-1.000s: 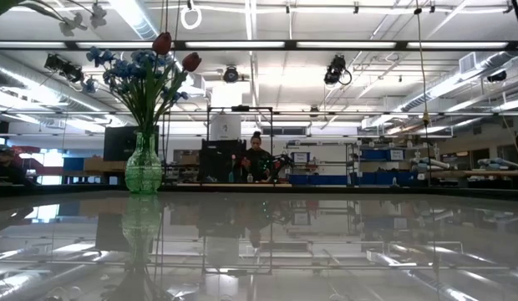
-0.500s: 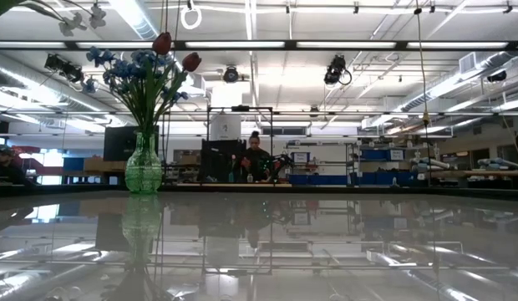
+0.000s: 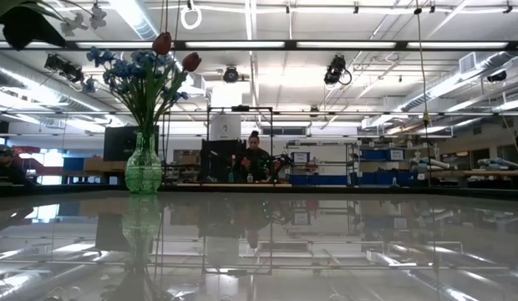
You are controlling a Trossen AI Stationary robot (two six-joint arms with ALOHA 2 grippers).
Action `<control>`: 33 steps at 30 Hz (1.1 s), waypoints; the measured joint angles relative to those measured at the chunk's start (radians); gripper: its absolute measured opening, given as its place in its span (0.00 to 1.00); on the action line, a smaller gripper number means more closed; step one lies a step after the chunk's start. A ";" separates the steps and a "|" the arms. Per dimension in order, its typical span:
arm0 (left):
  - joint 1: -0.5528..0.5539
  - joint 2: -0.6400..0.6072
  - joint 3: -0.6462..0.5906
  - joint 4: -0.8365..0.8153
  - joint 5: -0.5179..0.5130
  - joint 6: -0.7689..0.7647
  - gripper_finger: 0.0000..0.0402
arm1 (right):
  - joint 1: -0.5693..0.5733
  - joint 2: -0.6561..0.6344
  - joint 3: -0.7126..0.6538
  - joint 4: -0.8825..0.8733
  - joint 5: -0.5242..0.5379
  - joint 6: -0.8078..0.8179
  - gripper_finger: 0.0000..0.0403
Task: Sort flowers into vase by color
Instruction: Return to Home Position
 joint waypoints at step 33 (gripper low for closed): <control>-0.020 -0.027 -0.287 0.702 0.663 0.261 0.00 | 0.089 -0.063 -0.066 0.023 0.054 0.030 0.02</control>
